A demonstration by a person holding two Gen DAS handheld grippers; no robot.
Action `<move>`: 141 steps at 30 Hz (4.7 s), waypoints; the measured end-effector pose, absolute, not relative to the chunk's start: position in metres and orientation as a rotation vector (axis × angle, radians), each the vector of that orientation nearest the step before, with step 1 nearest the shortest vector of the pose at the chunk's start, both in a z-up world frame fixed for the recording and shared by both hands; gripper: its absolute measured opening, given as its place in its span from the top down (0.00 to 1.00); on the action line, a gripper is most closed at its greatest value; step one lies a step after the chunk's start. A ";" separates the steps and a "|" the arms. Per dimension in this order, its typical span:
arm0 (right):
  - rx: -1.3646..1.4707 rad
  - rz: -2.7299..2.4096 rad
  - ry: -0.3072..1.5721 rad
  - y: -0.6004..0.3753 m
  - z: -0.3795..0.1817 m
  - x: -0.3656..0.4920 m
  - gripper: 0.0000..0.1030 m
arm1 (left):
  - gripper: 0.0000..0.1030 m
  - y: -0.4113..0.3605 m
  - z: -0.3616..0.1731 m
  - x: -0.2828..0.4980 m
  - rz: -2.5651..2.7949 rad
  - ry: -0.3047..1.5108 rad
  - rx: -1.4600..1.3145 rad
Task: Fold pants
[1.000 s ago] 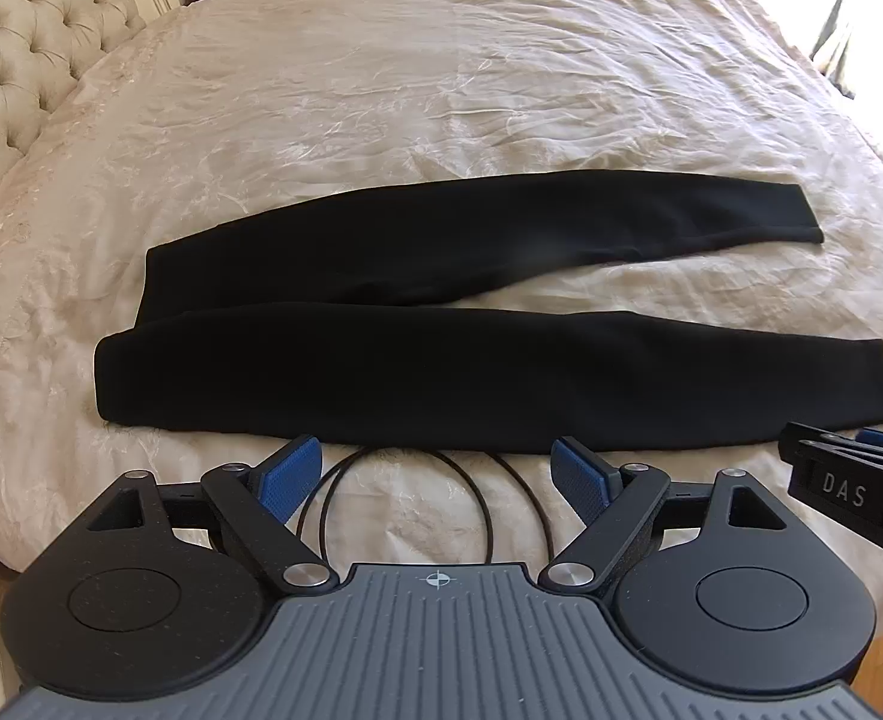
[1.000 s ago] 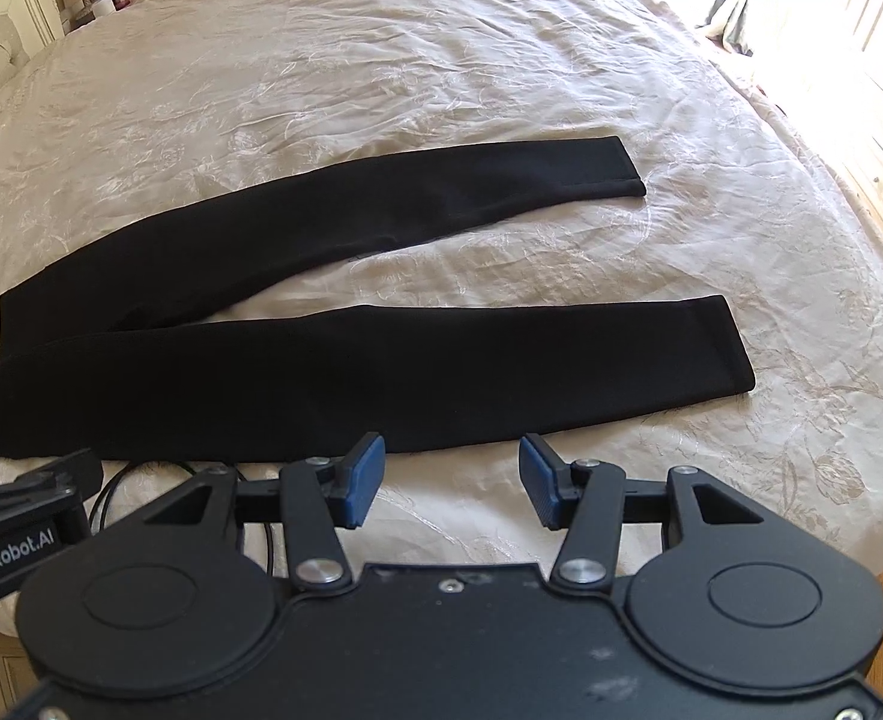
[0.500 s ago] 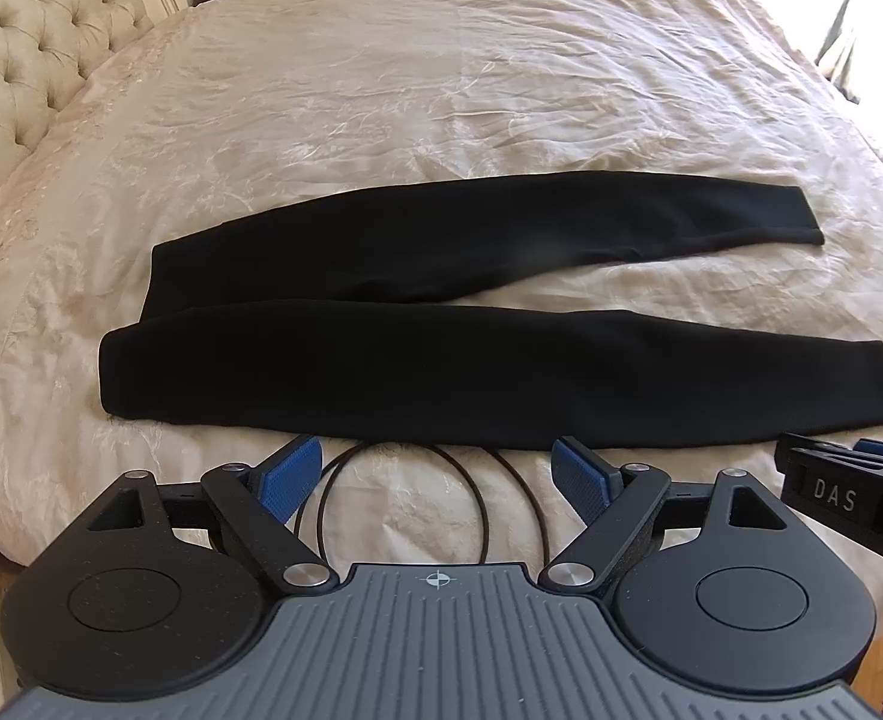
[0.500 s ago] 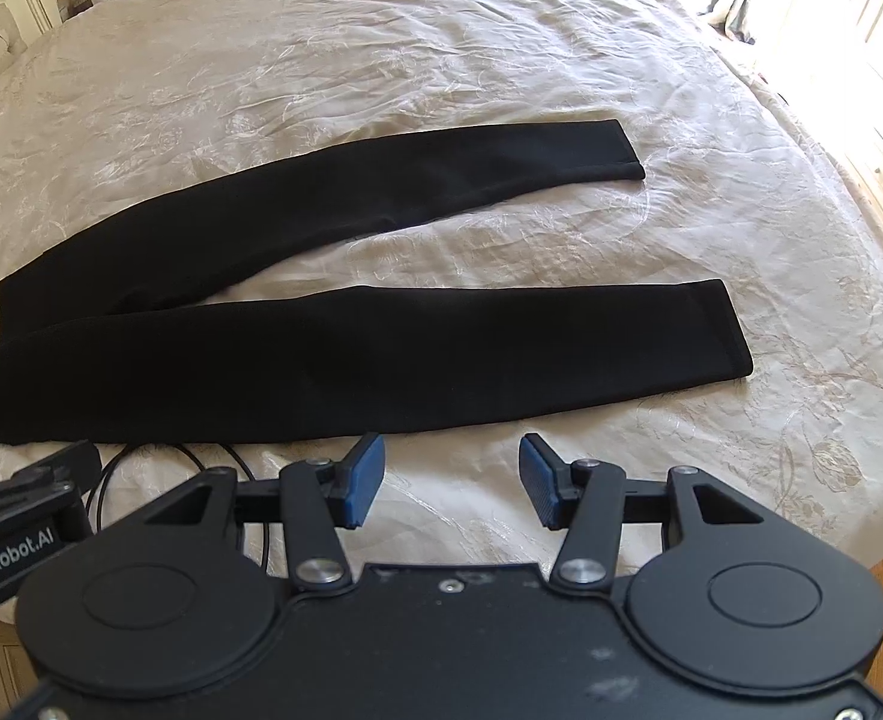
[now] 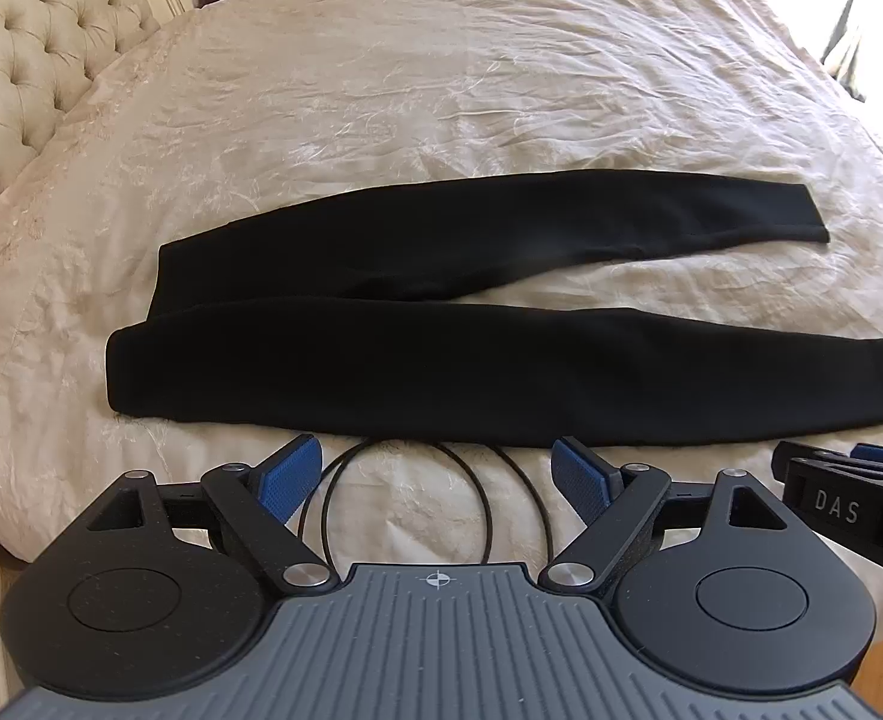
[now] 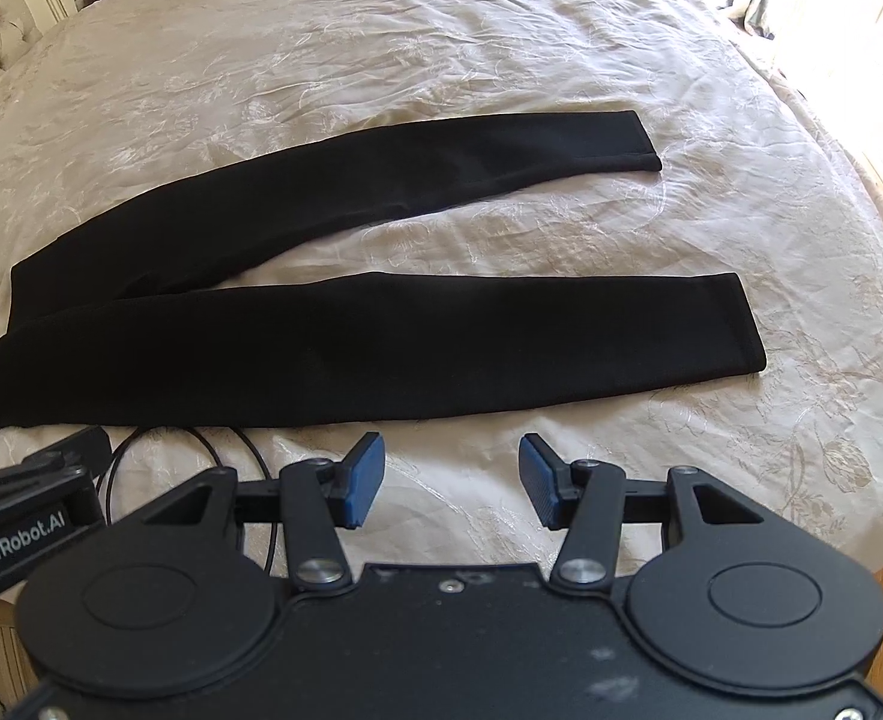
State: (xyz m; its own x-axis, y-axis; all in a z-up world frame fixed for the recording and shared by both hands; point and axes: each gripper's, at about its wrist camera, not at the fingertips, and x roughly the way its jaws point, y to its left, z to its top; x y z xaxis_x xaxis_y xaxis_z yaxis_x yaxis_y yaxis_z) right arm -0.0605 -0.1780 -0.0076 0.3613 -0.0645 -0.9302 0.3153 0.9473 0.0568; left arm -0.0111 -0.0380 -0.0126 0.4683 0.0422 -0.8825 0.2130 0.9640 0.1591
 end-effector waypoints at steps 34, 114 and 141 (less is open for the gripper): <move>0.309 -0.163 1.315 -0.171 -0.045 -0.053 0.49 | 0.19 -0.020 -0.038 -0.016 -0.039 1.253 0.224; 0.665 -0.458 1.272 -0.239 -0.149 0.191 0.96 | 0.85 -0.003 -0.158 0.314 -0.173 1.403 -0.009; 0.428 -0.395 1.187 -0.202 -0.114 0.039 0.79 | 0.90 0.022 -0.183 0.120 -0.234 1.425 0.206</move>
State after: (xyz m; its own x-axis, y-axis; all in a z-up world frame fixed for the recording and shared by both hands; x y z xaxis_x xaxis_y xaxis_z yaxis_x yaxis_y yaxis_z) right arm 0.0395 -0.2019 -0.1138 0.3252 -0.0707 -0.9430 0.5084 0.8539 0.1113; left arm 0.1201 0.0218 -0.1828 0.1295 -0.0367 -0.9909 0.2817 0.9595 0.0013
